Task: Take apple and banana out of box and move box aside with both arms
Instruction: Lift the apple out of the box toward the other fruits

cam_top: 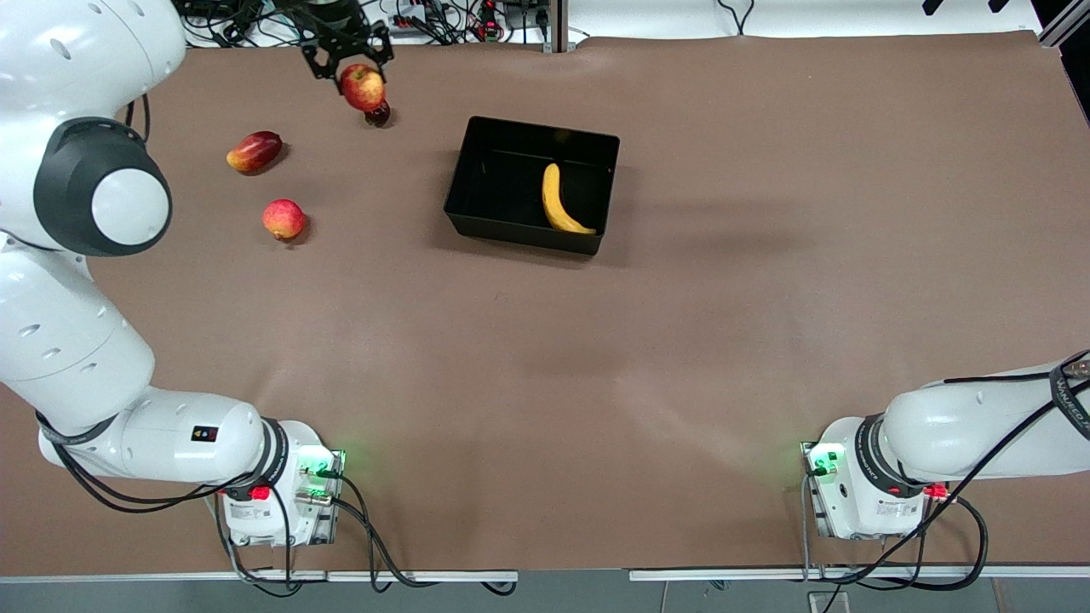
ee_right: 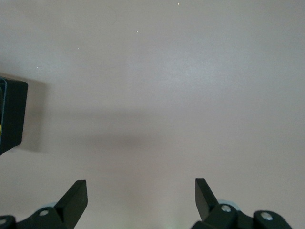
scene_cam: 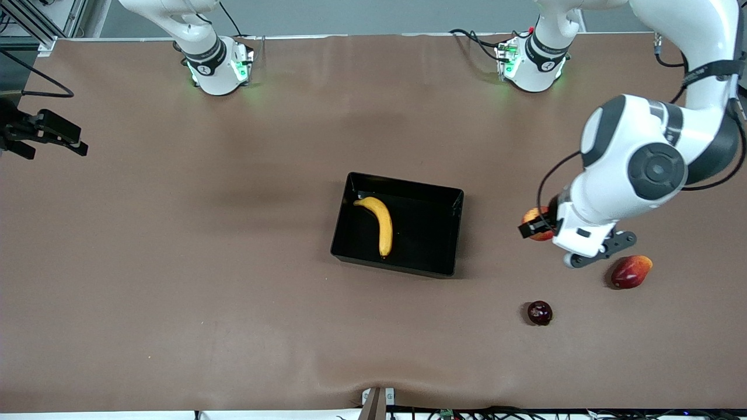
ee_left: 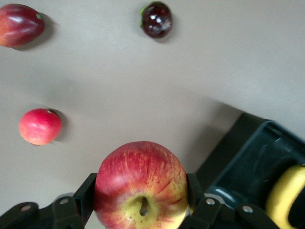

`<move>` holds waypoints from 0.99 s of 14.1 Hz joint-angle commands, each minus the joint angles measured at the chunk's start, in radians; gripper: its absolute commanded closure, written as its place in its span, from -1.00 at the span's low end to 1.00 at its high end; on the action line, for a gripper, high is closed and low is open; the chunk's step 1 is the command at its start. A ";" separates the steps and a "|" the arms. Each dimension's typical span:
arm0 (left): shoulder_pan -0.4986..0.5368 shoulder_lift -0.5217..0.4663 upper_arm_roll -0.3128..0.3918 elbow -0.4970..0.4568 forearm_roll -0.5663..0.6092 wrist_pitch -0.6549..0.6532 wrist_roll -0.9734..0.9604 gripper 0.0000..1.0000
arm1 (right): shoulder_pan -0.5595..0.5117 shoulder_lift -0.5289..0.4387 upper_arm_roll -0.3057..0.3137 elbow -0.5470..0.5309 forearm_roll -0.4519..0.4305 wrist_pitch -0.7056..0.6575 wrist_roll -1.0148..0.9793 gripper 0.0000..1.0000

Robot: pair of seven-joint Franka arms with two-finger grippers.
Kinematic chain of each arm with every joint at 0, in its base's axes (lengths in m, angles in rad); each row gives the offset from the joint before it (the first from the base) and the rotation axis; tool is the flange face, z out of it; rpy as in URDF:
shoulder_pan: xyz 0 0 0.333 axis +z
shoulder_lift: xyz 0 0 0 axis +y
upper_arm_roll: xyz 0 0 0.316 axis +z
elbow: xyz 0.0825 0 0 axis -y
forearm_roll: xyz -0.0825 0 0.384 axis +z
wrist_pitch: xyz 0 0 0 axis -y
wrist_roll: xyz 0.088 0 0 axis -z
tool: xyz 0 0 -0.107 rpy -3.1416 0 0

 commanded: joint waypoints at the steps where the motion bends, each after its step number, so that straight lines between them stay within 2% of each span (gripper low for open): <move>1: 0.068 -0.020 -0.004 -0.067 -0.015 -0.004 0.090 1.00 | 0.003 0.014 0.002 0.023 -0.005 -0.010 -0.003 -1.00; 3: 0.115 -0.017 -0.004 -0.123 -0.003 0.035 0.144 1.00 | 0.003 0.013 0.002 0.023 -0.005 -0.012 -0.003 -1.00; 5: 0.149 -0.024 -0.004 -0.208 -0.001 0.129 0.178 1.00 | 0.003 0.013 0.002 0.023 -0.005 -0.012 -0.003 -1.00; 8: 0.152 -0.027 -0.004 -0.320 -0.003 0.278 0.179 1.00 | 0.003 0.013 0.002 0.023 -0.005 -0.012 -0.003 -1.00; 14: 0.155 -0.008 -0.001 -0.401 0.008 0.448 0.181 1.00 | 0.003 0.013 0.002 0.023 -0.005 -0.012 -0.003 -1.00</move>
